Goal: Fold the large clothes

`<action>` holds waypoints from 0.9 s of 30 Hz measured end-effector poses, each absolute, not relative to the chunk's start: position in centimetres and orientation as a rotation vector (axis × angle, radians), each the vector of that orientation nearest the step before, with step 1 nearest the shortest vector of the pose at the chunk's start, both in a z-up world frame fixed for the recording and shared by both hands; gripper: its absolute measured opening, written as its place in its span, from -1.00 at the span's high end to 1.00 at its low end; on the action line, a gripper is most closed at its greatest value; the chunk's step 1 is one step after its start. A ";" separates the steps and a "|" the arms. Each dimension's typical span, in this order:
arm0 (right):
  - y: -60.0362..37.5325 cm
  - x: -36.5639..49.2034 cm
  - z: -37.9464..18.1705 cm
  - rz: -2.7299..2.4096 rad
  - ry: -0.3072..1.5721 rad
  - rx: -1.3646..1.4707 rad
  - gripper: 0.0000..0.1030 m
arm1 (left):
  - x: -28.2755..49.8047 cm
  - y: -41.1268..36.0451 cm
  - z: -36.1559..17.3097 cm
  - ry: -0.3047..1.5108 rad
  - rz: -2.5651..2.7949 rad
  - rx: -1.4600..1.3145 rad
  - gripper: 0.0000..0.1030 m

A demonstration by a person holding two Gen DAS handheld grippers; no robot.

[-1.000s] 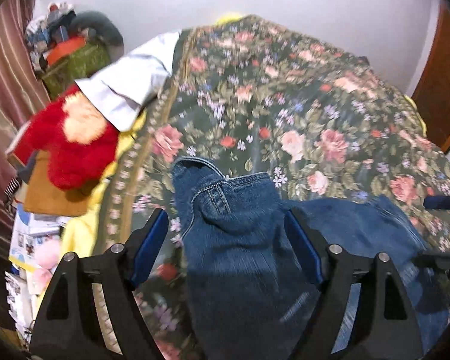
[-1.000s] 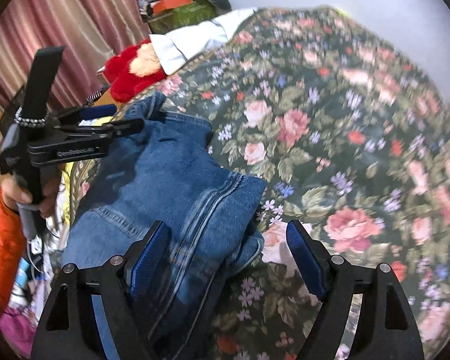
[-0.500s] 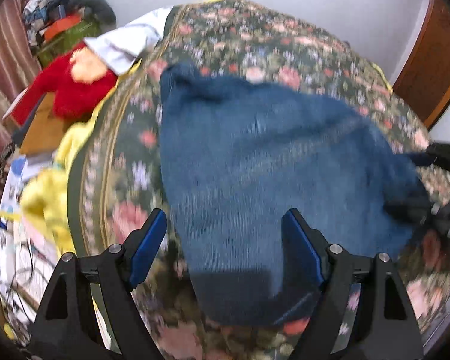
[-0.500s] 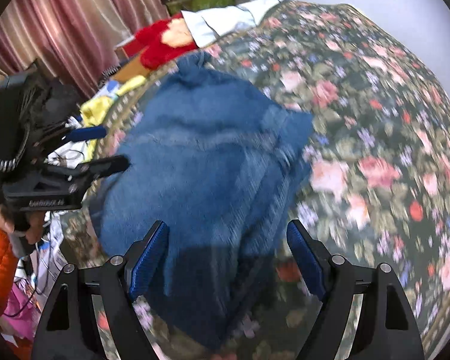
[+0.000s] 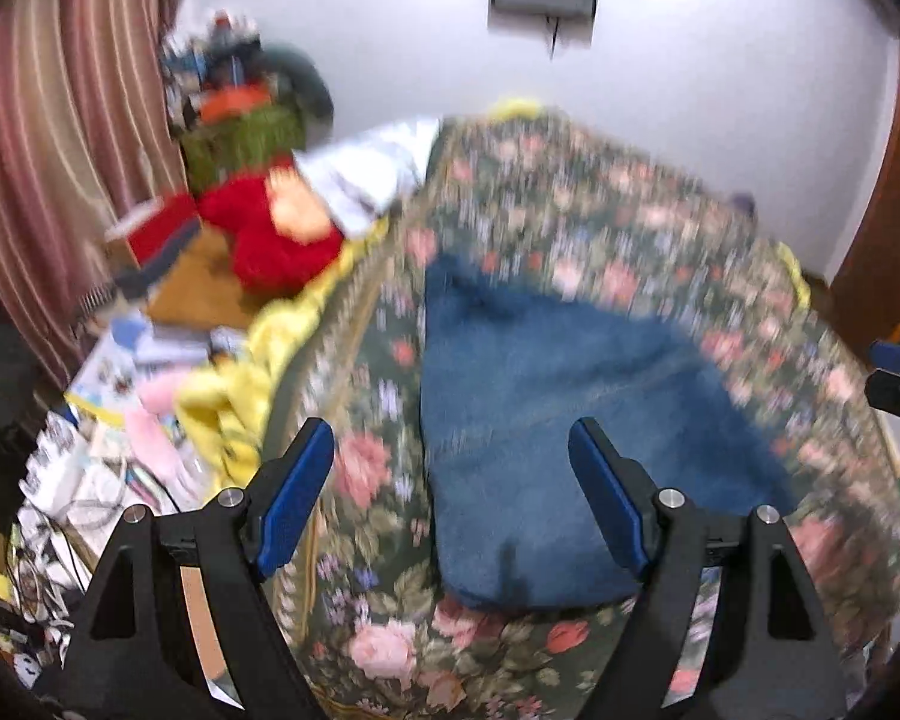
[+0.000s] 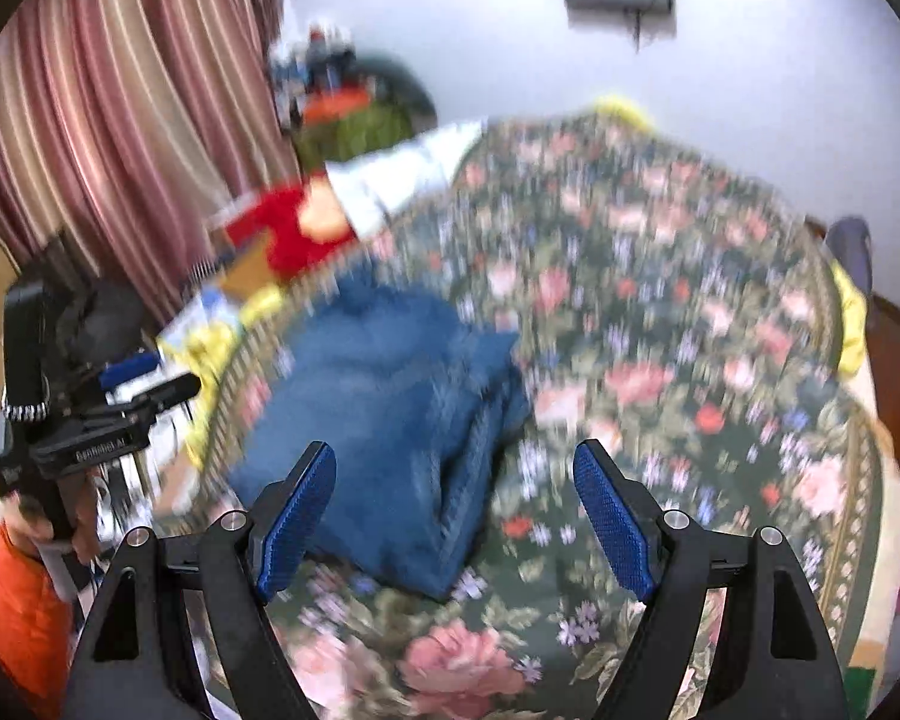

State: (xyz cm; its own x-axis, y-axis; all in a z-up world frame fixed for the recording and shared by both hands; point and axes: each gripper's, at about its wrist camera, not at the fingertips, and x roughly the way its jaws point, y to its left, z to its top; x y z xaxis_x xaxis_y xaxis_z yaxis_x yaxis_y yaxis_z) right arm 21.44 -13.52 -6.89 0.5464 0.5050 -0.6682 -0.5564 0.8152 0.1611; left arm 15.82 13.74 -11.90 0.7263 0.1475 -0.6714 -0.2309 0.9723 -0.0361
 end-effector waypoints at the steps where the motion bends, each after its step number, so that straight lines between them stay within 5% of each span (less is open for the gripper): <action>1: -13.5 20.8 -5.8 0.631 0.725 -0.060 -0.55 | 15.3 13.4 -10.7 0.694 0.206 -0.121 -0.56; 9: -13.7 14.8 2.1 0.653 0.421 0.016 -0.55 | 10.3 10.2 -1.7 0.391 0.155 -0.131 -0.56; 17: -12.7 10.1 3.6 0.638 0.306 -0.019 -0.56 | 6.4 8.2 0.8 0.280 0.151 -0.130 -0.56; 27: -12.1 8.6 2.6 0.594 0.315 -0.038 -1.00 | 4.9 7.3 0.3 0.270 0.185 -0.080 -0.82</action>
